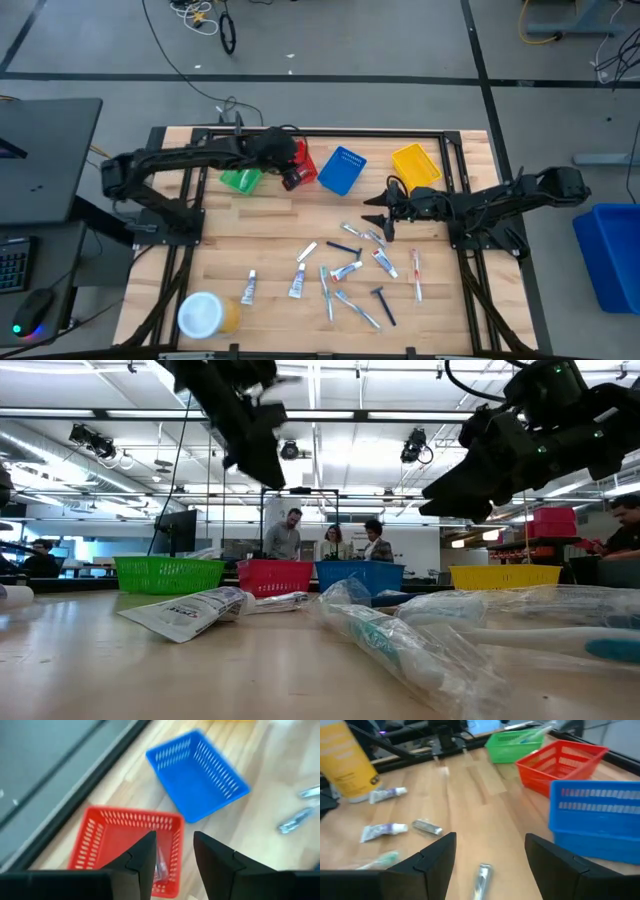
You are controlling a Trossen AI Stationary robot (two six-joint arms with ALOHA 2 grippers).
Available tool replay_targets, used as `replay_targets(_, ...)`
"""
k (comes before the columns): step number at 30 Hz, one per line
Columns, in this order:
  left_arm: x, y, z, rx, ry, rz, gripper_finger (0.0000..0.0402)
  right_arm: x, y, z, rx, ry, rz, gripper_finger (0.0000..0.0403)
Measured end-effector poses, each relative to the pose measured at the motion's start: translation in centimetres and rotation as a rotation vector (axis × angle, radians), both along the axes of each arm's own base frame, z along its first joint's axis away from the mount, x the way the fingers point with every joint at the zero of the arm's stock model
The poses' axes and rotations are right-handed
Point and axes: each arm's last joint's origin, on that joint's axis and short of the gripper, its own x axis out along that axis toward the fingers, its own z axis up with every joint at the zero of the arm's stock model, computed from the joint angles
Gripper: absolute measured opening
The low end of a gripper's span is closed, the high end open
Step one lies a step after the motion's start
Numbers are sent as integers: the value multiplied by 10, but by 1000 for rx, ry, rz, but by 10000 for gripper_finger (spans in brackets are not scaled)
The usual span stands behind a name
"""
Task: Pick & Place Travel size toiletries
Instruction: Put the top razor into the blue basket
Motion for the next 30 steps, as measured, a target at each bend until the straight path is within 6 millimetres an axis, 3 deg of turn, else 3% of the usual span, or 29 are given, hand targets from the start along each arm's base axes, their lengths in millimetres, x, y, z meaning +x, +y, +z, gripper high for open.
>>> replay_targets(5, -14, -30, 12, 53, -28, -107, 131, 6, 12, -3, 37, -31, 47, 240)
replay_targets(12, -39, -61, -23, 139, -175, -154, 134, 24, 30, -6, 57, 26, 108, 245)
replay_targets(20, -65, -69, -54, 132, -455, -153, 129, 68, 44, -21, 43, 248, 142, 239)
replay_targets(30, -69, -69, -67, 124, -474, -146, 126, 94, 58, -49, 80, 465, 140, 237)
